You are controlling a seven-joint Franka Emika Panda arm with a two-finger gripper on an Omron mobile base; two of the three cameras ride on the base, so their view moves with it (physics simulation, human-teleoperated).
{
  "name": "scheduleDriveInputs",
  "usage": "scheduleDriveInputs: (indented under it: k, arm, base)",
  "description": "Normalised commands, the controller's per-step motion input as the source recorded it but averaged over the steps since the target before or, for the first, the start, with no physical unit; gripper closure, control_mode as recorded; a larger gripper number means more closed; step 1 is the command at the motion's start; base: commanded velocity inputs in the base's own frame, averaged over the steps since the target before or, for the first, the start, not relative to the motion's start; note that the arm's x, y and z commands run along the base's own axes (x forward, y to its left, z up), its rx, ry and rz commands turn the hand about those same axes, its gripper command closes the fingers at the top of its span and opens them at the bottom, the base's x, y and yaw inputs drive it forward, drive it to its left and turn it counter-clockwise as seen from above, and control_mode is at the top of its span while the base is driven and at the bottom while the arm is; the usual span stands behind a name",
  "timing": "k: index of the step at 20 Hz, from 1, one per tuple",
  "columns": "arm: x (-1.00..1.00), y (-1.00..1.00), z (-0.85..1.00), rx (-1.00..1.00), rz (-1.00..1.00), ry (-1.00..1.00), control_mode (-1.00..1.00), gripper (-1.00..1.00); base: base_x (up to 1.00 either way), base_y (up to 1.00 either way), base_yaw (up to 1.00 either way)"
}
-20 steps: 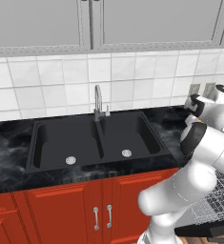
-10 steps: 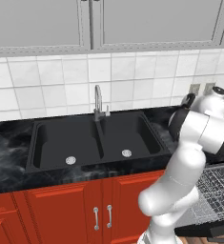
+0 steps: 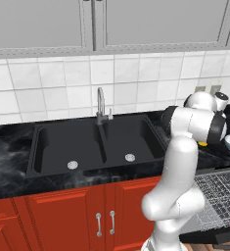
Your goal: Pick up the cup and bowl from the counter, place them in the dishwasher, and close the dishwasher door.
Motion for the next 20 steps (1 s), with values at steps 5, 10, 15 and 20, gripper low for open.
scheduleDriveInputs:
  k: [5, 10, 15, 20]
  arm:
    - [0.35, -0.24, -0.23, 0.0, 0.0, 0.01, -1.0, -1.0]
    - [0.32, -0.13, -0.25, -0.01, 0.0, 0.02, -1.0, 1.0]
    - [0.11, -0.08, -0.15, 0.0, 0.0, 0.0, -1.0, 1.0]
    - [-0.4, 0.24, -0.25, 0.0, 0.0, -0.05, -1.0, 1.0]
  base:
    - [0.0, 0.0, 0.0]
    - [0.0, 0.0, 0.0]
    - [0.0, 0.0, 0.0]
    - [0.0, 0.0, 0.0]
